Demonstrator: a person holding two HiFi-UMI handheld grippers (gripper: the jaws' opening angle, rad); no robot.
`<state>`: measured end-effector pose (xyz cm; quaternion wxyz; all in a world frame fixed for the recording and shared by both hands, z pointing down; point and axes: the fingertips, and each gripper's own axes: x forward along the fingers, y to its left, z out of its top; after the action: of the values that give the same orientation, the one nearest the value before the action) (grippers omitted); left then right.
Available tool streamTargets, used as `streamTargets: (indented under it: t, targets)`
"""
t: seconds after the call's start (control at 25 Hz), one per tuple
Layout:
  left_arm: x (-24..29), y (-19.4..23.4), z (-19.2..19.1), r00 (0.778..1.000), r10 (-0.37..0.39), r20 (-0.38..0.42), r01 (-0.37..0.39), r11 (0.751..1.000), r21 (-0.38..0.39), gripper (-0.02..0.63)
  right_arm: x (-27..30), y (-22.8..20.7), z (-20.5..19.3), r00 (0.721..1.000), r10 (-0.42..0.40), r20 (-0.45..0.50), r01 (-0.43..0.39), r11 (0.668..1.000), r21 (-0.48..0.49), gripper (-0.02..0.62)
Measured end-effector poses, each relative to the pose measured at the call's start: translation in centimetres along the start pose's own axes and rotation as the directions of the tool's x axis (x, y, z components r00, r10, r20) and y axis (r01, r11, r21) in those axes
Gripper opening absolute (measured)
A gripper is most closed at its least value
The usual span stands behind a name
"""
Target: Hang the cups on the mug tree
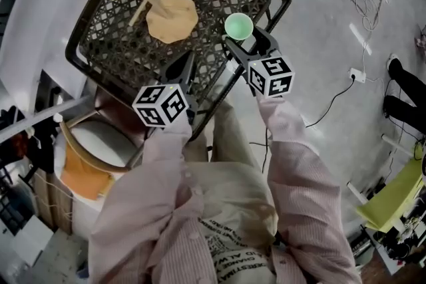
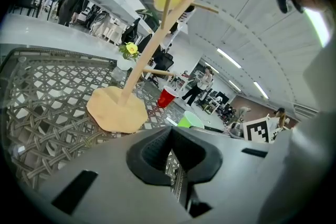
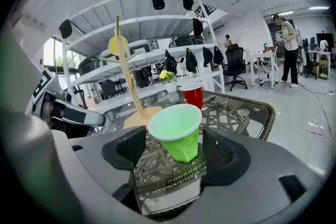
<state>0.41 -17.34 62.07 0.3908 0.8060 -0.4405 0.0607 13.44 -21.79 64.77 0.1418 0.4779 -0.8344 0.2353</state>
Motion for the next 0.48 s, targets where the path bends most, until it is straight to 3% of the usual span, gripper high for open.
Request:
streamTargets:
  t: [0.48]
  targets:
    - [0.1, 0.5, -0.2, 0.999, 0.043, 0.03, -0.042, 0.999, -0.026, -0.002, 2.1, -0.7, 0.3, 1.0, 0.006, -0.018, -0.007, 0.997, -0.077, 0.307]
